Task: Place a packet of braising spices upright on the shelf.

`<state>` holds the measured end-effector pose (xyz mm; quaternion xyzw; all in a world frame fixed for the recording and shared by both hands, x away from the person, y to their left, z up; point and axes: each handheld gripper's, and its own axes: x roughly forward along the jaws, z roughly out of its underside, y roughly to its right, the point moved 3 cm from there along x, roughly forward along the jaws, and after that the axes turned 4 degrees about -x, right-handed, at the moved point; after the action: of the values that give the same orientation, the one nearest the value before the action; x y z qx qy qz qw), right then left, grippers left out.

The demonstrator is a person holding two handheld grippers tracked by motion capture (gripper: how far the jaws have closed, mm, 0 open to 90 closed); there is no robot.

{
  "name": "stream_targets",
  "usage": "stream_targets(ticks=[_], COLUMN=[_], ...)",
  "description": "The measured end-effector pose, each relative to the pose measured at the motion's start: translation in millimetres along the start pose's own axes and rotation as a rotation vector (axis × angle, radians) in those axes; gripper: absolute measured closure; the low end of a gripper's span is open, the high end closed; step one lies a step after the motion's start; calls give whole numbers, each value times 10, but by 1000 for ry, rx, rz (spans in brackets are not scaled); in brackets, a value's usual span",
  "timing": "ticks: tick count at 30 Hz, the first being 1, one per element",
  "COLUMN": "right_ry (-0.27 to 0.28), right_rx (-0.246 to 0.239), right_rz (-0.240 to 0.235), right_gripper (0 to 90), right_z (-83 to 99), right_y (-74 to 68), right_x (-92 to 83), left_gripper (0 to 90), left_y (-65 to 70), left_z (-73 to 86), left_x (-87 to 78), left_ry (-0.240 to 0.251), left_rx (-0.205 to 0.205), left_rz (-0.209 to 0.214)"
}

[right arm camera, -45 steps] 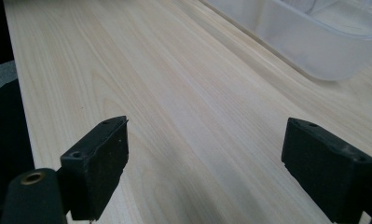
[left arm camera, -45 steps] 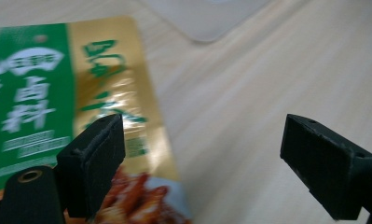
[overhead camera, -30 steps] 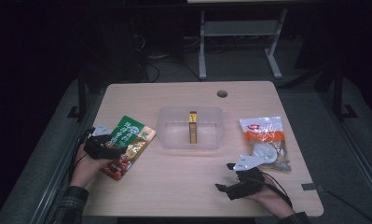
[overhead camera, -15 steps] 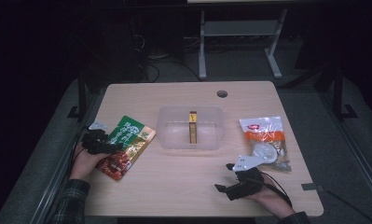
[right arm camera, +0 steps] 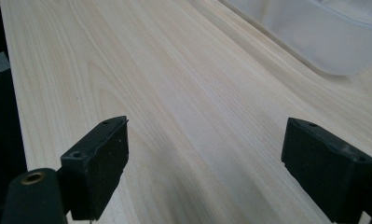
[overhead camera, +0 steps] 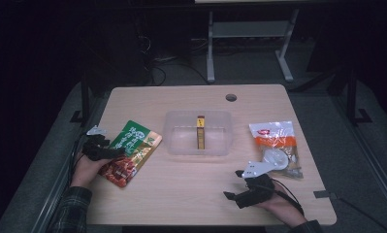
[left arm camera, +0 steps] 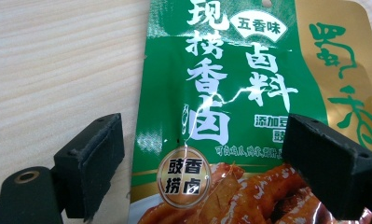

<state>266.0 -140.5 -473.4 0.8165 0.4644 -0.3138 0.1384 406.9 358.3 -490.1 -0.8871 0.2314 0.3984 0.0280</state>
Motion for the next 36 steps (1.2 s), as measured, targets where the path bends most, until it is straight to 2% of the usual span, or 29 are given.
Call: stream_targets(ticks=[5, 7, 13, 15, 16, 17, 18, 22, 23, 24, 26, 30, 35, 36], right_ry=[0, -3, -3, -3, -3, -3, -2, -2, -2, -3, -4, -7, -11, -11], right_rx=[0, -2, -1, -2, -1, 0, 0, 0, 0, 0, 0, -2, -6, -7], right_rz=[-1, -1, 1, 2, 2, 1, 0, -1, -1, 0, 0, 1, 1, 3], right_gripper=[143, 143, 143, 143, 143, 144, 144, 145, 145, 145, 145, 144, 145, 145], right_z=[0, 1, 0, 0, 0, 0, 1, 1, 1, 1, 1, 4, 8, 9], right_y=[0, -1, -4, -4, -4, -2, -2, 0, 0, 0, 0, 1, 2, 3], right_x=[0, 2, 0, -1, -2, -2, -1, 1, 1, 0, -1, -1, 1, 0], left_gripper=[135, 198, 367, 426, 426, 518, 569, 726, 726, 780, 792, 859, 888, 889], left_y=[52, 90, 158, 159, 163, 164, 161, 158, 161, 167, 184, 173, 154, 147], left_z=[-1, -5, -26, -28, -32, -39, -41, -42, -44, -46, -52, -57, -54, -53], left_x=[4, -9, -29, -34, -42, -58, -65, -74, -75, -75, -72, -86, -106, -114], left_ry=[-16, -29, -65, -69, -76, -87, -90, -93, -92, -94, -96, -95, -84, -83], left_rx=[27, 64, 116, 120, 123, 126, 125, 127, 137, 144, 162, 164, 142, 126], left_rz=[8, 22, 12, 9, 2, -7, -10, -14, -21, -28, -41, -46, -24, -12])
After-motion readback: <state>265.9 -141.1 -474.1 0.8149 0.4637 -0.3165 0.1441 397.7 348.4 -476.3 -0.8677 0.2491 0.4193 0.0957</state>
